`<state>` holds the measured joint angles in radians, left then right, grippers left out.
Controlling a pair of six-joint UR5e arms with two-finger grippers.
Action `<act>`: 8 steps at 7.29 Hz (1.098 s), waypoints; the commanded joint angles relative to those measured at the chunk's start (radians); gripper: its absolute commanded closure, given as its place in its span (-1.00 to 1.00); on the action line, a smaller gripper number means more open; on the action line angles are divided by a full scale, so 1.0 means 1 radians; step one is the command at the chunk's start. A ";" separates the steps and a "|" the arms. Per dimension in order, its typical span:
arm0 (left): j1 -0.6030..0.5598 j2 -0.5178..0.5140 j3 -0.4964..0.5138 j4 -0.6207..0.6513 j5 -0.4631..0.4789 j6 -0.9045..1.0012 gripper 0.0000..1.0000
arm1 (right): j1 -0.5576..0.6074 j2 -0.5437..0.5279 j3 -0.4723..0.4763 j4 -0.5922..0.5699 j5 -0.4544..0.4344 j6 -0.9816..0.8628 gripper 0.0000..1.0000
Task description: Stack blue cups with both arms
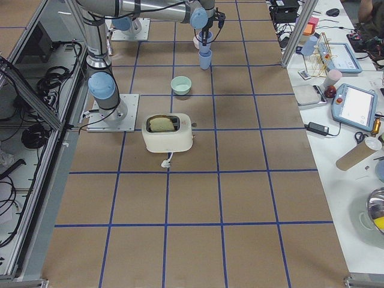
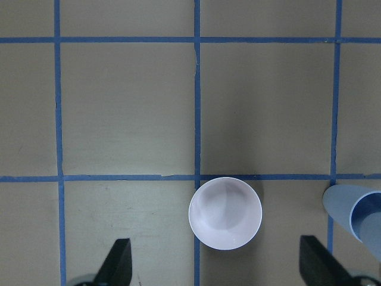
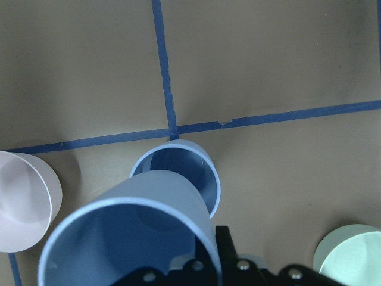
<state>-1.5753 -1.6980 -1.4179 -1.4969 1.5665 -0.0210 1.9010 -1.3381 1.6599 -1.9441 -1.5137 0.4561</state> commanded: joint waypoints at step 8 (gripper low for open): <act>0.000 0.000 0.007 0.001 0.001 0.000 -1.00 | -0.020 0.053 0.008 -0.032 0.010 0.015 -0.01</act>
<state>-1.5754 -1.6983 -1.4117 -1.4957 1.5677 -0.0215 1.8807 -1.2986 1.6687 -1.9736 -1.5076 0.4665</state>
